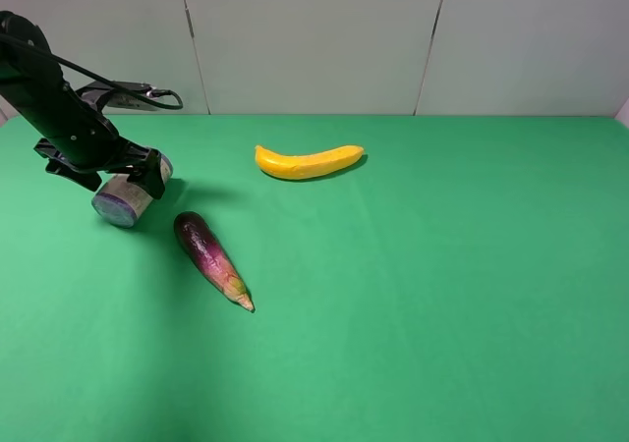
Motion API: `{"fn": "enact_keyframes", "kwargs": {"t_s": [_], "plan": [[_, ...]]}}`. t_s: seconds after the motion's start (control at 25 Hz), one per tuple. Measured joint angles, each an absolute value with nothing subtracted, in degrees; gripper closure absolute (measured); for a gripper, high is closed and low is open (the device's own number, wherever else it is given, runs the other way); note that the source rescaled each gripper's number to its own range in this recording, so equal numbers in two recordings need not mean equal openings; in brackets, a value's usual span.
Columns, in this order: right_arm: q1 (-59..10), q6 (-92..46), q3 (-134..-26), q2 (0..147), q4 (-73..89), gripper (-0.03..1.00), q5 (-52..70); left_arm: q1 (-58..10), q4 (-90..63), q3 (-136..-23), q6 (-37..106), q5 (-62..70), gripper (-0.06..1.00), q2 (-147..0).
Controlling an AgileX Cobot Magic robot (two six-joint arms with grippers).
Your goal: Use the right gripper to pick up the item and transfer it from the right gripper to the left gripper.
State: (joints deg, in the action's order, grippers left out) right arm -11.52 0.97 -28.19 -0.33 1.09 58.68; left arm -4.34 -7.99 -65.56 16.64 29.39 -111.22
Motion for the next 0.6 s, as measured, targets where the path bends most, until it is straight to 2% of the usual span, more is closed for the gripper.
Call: {"fn": "enact_keyframes", "kwargs": {"t_s": [0.32, 0.6], "plan": [[-11.5, 1.0, -28.2, -0.3, 1.1, -0.03, 58.7, -4.3, -8.0, -65.7, 16.5, 30.5, -0.05, -111.2], [-11.5, 1.0, -28.2, -0.3, 1.1, -0.03, 58.7, -4.3, -7.8, -73.8, 14.5, 45.0, -0.06, -111.2]]}}
